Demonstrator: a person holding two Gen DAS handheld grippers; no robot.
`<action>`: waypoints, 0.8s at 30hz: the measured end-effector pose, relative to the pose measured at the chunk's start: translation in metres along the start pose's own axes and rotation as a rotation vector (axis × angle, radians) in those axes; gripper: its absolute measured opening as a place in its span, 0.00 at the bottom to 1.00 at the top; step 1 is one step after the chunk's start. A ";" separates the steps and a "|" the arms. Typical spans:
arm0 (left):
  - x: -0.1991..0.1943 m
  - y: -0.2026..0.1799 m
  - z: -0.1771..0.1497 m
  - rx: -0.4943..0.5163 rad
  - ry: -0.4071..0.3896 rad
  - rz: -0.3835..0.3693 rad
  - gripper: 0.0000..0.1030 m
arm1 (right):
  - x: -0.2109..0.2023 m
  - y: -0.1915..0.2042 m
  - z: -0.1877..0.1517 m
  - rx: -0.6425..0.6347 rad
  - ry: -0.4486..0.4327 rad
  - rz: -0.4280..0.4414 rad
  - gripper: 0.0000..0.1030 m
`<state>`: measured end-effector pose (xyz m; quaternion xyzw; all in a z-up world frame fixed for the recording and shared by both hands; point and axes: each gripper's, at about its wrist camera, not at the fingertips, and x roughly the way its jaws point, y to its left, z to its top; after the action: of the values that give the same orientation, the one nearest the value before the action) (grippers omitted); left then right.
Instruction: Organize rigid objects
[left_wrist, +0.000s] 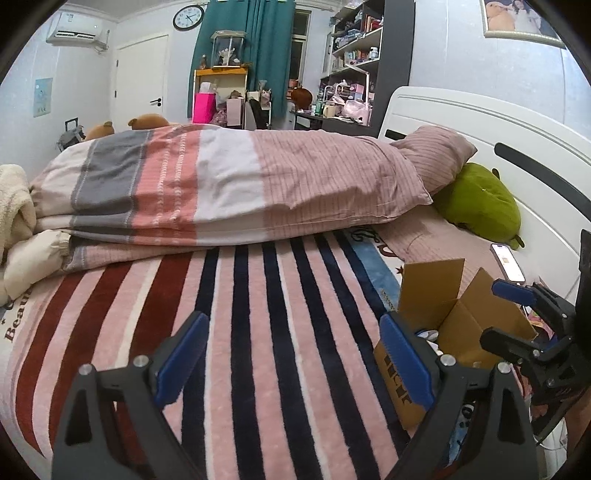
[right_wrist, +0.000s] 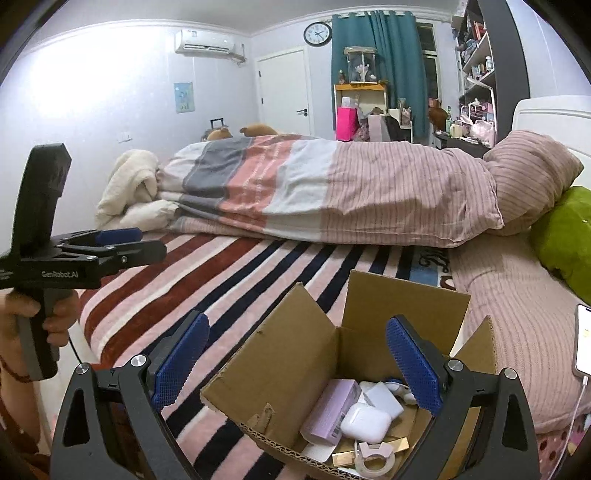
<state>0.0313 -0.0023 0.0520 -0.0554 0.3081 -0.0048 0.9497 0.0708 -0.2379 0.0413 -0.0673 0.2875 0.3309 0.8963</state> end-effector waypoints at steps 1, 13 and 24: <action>0.000 0.000 0.000 0.000 0.000 0.001 0.90 | -0.001 0.000 0.000 -0.001 -0.002 0.000 0.94; -0.003 0.002 0.000 0.002 -0.006 0.011 0.90 | -0.006 -0.005 0.002 0.010 -0.010 -0.001 0.94; -0.005 0.001 0.000 0.004 -0.007 0.011 0.90 | -0.006 -0.006 0.001 0.009 -0.009 0.000 0.94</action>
<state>0.0274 -0.0008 0.0545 -0.0519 0.3050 0.0003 0.9509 0.0713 -0.2451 0.0455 -0.0619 0.2849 0.3302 0.8978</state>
